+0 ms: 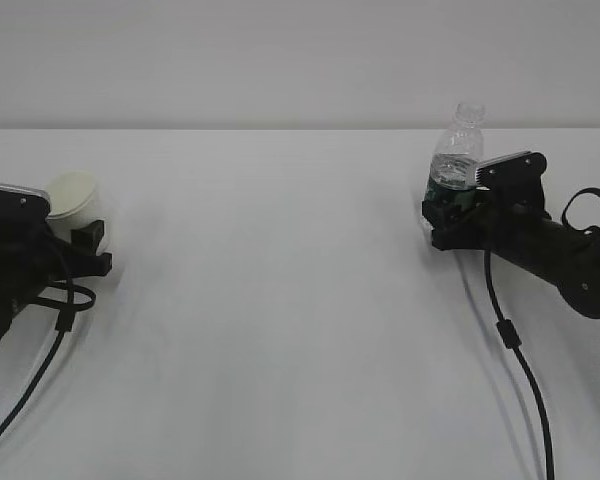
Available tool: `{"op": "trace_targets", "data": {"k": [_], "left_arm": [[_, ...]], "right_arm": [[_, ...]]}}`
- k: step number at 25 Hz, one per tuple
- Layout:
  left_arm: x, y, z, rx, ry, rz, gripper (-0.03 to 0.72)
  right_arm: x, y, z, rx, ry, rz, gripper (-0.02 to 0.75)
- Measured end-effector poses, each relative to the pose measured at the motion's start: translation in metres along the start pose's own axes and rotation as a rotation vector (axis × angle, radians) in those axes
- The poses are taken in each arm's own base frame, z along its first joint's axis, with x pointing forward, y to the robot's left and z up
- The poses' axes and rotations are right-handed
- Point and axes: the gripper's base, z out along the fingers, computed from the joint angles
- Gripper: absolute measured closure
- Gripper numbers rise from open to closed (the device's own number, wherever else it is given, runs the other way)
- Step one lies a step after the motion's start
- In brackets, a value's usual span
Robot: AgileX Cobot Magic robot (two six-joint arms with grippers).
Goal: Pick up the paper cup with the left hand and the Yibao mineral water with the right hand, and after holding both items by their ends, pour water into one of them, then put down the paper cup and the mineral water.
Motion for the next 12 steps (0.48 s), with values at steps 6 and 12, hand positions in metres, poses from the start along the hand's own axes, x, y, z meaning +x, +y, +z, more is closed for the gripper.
{"op": "trace_targets", "data": {"k": [6, 12], "left_arm": [[-0.015, -0.01, -0.002, 0.113, -0.048, 0.036, 0.258], [-0.028, -0.025, -0.007, 0.296, -0.083, 0.025, 0.258]], "right_arm": [[0.0, 0.005, 0.0, -0.058, 0.005, -0.037, 0.236], [-0.008, 0.011, -0.004, -0.141, 0.038, -0.11, 0.237]]}}
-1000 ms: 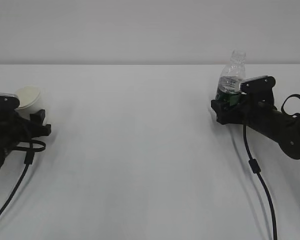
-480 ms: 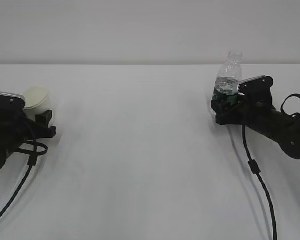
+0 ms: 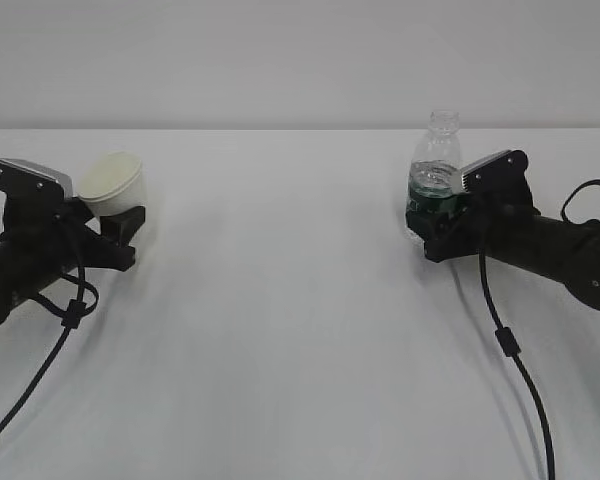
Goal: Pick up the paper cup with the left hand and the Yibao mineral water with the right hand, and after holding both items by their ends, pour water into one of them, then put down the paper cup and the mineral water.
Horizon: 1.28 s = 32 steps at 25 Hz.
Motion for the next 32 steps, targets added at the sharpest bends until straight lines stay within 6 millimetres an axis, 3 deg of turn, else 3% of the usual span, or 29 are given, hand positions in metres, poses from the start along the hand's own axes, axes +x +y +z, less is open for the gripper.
{"op": "trace_targets", "data": {"k": [19, 26, 32], "left_arm": [[-0.035, -0.048, -0.017, 0.529, 0.009, -0.058, 0.274], [-0.036, -0.079, -0.019, 0.654, 0.054, -0.018, 0.276], [-0.033, -0.098, -0.019, 0.69, 0.1, 0.01, 0.277]], "right_arm": [[-0.081, 0.008, -0.041, -0.178, 0.017, -0.197, 0.238], [-0.095, 0.019, -0.051, -0.254, 0.032, -0.287, 0.239], [-0.092, 0.024, -0.051, -0.299, 0.07, -0.373, 0.239]]}}
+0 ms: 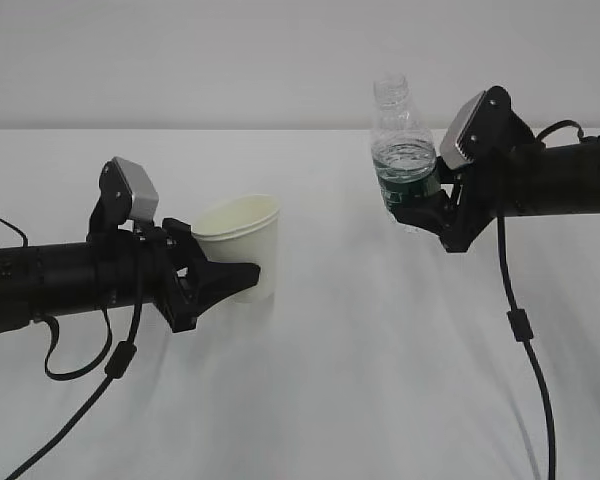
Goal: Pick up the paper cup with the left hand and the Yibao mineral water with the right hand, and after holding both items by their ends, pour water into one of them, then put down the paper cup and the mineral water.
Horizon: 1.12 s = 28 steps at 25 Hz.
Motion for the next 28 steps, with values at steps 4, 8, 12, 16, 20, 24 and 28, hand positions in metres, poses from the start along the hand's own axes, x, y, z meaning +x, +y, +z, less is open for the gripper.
{"op": "trace_targets", "data": {"k": [4, 8, 12, 16, 20, 24, 28], "left_arm": [[-0.001, -0.003, 0.004, 0.012, 0.005, 0.009, 0.279], [-0.01, -0.004, 0.015, 0.021, 0.006, 0.047, 0.28], [-0.019, -0.007, 0.031, 0.023, 0.034, 0.1, 0.28], [-0.021, -0.009, 0.034, 0.029, 0.04, 0.11, 0.281], [-0.021, -0.011, 0.036, 0.035, 0.041, 0.111, 0.284], [-0.009, -0.012, 0.041, 0.048, 0.065, 0.09, 0.285], [-0.004, -0.017, 0.049, 0.077, 0.057, 0.081, 0.286]], "right_arm": [[0.001, 0.001, 0.0, -0.014, 0.015, -0.026, 0.239], [0.001, 0.003, 0.0, -0.031, 0.022, -0.057, 0.239], [-0.009, -0.003, -0.007, -0.019, 0.034, -0.136, 0.239], [-0.015, -0.007, -0.011, -0.002, 0.05, -0.191, 0.239], [-0.017, -0.01, -0.012, -0.01, 0.071, -0.266, 0.239], [-0.021, -0.012, -0.01, -0.005, 0.101, -0.331, 0.239], [-0.028, -0.01, -0.005, -0.007, 0.128, -0.406, 0.239]]}}
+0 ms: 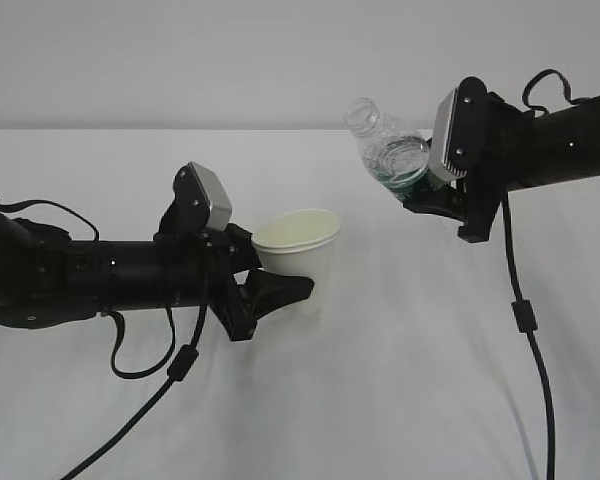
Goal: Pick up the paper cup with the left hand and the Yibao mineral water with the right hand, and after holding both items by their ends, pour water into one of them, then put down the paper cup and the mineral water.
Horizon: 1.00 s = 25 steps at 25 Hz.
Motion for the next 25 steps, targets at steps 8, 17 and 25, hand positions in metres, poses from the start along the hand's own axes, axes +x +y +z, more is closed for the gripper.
{"op": "trace_targets", "data": {"k": [8, 17, 25], "left_arm": [[-0.001, 0.005, 0.013, 0.007, -0.02, 0.008, 0.286], [0.002, 0.006, 0.015, 0.002, -0.007, 0.062, 0.287], [-0.005, 0.012, 0.018, -0.011, -0.015, 0.106, 0.291]], "right_arm": [[-0.009, 0.002, 0.006, -0.009, 0.064, -0.144, 0.239], [-0.003, -0.002, 0.006, 0.018, 0.138, -0.238, 0.239], [-0.002, -0.003, 0.006, 0.019, 0.154, -0.35, 0.239]]}}
